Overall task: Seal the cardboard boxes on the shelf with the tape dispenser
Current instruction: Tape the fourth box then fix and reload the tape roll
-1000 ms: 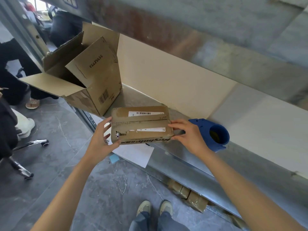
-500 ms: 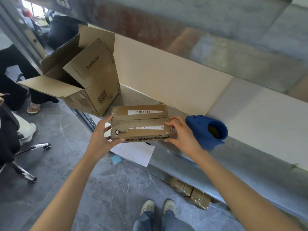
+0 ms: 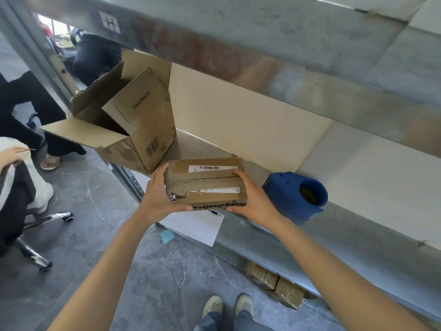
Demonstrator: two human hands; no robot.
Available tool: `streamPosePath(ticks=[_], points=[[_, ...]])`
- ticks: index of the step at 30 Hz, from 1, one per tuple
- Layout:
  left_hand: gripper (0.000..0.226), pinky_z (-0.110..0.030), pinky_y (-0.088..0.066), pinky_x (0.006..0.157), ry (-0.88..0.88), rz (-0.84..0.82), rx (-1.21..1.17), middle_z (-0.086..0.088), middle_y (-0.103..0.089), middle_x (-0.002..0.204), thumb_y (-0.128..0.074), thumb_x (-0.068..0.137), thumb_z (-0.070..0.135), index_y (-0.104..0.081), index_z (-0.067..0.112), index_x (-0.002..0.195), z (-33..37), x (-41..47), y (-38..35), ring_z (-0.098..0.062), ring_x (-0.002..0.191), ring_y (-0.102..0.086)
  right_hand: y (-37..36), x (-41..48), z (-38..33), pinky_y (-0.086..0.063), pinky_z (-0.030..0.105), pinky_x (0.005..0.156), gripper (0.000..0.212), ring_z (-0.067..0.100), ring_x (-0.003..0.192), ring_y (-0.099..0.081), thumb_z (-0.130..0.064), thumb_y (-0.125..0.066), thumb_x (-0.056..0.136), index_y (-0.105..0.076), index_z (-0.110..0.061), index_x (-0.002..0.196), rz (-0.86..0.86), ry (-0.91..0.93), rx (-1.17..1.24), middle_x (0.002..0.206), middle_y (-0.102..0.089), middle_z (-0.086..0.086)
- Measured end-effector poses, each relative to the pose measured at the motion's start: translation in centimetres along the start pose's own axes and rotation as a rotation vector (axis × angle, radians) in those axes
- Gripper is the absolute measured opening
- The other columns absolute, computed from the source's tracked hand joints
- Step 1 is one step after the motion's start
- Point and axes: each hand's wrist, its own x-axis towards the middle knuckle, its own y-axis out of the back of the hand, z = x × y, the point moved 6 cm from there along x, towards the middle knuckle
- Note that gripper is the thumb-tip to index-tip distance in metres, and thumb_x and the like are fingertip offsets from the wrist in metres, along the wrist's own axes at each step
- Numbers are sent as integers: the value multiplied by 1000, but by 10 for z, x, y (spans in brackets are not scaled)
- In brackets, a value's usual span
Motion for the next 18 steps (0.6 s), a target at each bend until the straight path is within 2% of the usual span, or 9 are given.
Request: streamPosePath(ticks=[3, 5, 7, 11, 13, 16, 18], points=[[135, -51, -33, 116, -77, 54, 32, -2, -27, 154, -99, 48, 36, -19, 17, 154, 12, -4, 4, -20, 139, -31, 4, -6, -10, -37, 37, 114, 107, 14, 138, -36, -29, -86, 74, -15, -36, 154, 86, 30, -20, 159, -25, -4], [134, -48, -32, 117, -111, 91, 40, -1, -27, 155, -100, 49, 34, -19, 17, 155, 22, -6, 11, -18, 140, -30, 14, -11, -19, -39, 39, 113, 104, 16, 139, -36, -31, -85, 75, -17, -37, 152, 146, 73, -51, 163, -11, -7], [134, -44, -32, 117, -144, 113, 34, 2, -26, 155, -100, 49, 31, -19, 19, 155, 35, -8, 18, -14, 140, -29, 26, -18, -28, -43, 42, 109, 101, 17, 136, -39, -34, -84, 75, -19, -36, 151, 192, 95, -83, 162, -10, -7], [133, -46, -30, 118, -222, 89, 57, 5, -25, 155, -98, 52, 35, -14, 23, 155, 72, -4, 21, -13, 141, -26, 59, -36, -39, -53, 41, 93, 96, 15, 129, -45, -45, -81, 76, -18, -43, 149, 294, 91, -165, 161, -11, -11], [131, -47, -30, 119, -251, 42, 54, 8, -23, 157, -95, 56, 40, -12, 26, 156, 96, -1, 14, -14, 142, -26, 79, -52, -37, -55, 40, 88, 91, 16, 126, -48, -46, -78, 80, -19, -41, 149, 352, 76, -200, 161, -10, -13], [123, -39, -31, 119, -347, -50, 35, 12, -15, 160, -88, 63, 47, -10, 31, 156, 142, -3, -8, -14, 144, -28, 114, -83, -22, -54, 42, 92, 89, 22, 123, -53, -44, -75, 82, -20, -35, 152, 465, 35, -242, 162, -12, -7], [114, -38, -39, 113, -427, -105, 34, 15, -14, 159, -81, 67, 50, -13, 32, 155, 171, -5, -29, -14, 140, -35, 138, -108, -4, -52, 44, 95, 89, 25, 126, -51, -42, -75, 83, -21, -34, 153, 525, -20, -240, 161, -13, -3]])
